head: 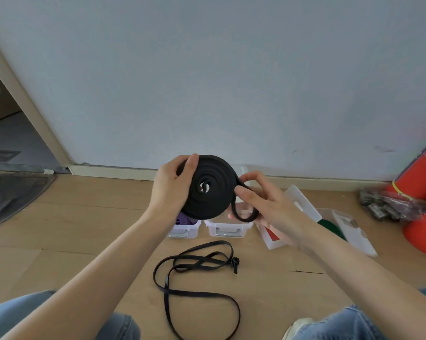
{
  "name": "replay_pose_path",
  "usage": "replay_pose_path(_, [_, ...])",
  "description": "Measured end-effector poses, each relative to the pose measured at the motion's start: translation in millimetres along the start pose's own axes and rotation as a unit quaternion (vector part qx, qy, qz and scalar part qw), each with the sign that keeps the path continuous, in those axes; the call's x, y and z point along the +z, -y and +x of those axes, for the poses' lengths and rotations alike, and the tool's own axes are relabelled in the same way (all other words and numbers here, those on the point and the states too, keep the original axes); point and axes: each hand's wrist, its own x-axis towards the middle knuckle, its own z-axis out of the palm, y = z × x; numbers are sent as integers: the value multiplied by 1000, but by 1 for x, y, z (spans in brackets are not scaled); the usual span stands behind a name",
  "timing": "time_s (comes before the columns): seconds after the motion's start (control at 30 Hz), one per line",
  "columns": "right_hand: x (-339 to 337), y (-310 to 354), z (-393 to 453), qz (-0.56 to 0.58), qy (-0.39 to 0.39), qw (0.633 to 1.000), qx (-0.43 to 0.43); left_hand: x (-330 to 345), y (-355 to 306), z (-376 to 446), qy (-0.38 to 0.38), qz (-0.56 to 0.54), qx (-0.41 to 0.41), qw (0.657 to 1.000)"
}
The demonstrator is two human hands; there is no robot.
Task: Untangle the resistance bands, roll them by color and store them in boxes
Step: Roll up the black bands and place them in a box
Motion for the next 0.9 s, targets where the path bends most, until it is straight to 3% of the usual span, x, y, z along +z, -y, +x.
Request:
replay_pose_path(0.13, [3,-1,4,-25,-46,999,-11,18,8,-15,-13,-21,-73,997])
replay_pose_path(0.27, [-16,13,7,-116,-86,988,-59,6,4,-6,142,-42,-130,980])
replay_pose_path(0.37, [-20,22,8,-163,-49,981,-94,11,3,-9,220,-57,-129,965])
replay_pose_path(0.53, [-15,15,13,-292,-97,943,-128,36,-2,-18,113,-114,-158,974])
replay_pose_path(0.67, [-14,6,13,-326,-61,938,-100,45,-8,-6,37,-127,-197,971])
replay_pose_path(0.8, [-15,-15,22,-549,-83,829,-64,63,16,3,4,-129,-250,960])
replay_pose_path(0.9, [-23,-41,32,-575,-86,813,-36,82,49,6,25,-105,-276,955])
